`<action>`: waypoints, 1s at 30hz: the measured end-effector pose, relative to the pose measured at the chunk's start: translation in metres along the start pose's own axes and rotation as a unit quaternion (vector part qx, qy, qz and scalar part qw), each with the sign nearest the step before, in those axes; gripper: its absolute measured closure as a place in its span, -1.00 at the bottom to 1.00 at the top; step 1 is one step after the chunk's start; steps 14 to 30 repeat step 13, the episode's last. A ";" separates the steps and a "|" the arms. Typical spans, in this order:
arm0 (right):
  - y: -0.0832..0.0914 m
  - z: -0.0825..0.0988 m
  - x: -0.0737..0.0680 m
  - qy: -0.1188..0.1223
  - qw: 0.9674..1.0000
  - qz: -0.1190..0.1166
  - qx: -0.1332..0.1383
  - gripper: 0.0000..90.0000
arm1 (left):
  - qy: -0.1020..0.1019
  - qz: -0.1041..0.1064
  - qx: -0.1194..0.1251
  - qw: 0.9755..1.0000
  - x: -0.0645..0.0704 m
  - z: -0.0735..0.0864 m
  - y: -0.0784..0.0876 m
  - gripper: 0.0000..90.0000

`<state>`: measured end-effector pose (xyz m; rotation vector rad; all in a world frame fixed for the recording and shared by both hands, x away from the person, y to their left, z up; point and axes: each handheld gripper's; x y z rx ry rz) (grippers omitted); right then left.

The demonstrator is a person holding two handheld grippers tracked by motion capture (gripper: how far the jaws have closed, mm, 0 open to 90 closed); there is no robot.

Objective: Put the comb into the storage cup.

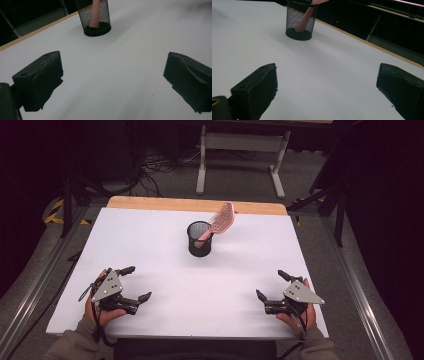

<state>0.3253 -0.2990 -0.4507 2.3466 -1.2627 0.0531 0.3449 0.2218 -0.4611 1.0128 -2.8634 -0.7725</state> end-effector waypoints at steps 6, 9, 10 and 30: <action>0.000 0.000 0.001 -0.003 1.000 0.000 0.001 -0.91 | 0.001 0.000 -0.003 1.000 -0.001 0.000 0.000 -0.93; 0.001 0.001 0.002 -0.002 1.000 -0.002 0.004 -0.91 | 0.000 0.000 -0.002 1.000 0.000 0.000 0.000 -0.93; 0.001 0.001 0.002 -0.003 1.000 -0.002 0.004 -0.91 | 0.001 0.000 -0.002 1.000 0.000 0.000 0.000 -0.93; 0.001 0.001 0.003 -0.005 1.000 -0.001 0.005 -0.91 | 0.002 0.000 -0.002 1.000 -0.001 0.000 0.000 -0.93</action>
Point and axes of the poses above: each handheld gripper's, and its own axes: y roughly backward along the jaws, z roughly out of its underside, x roughly to its right, and after that the axes turned 7 degrees about -x, right-handed
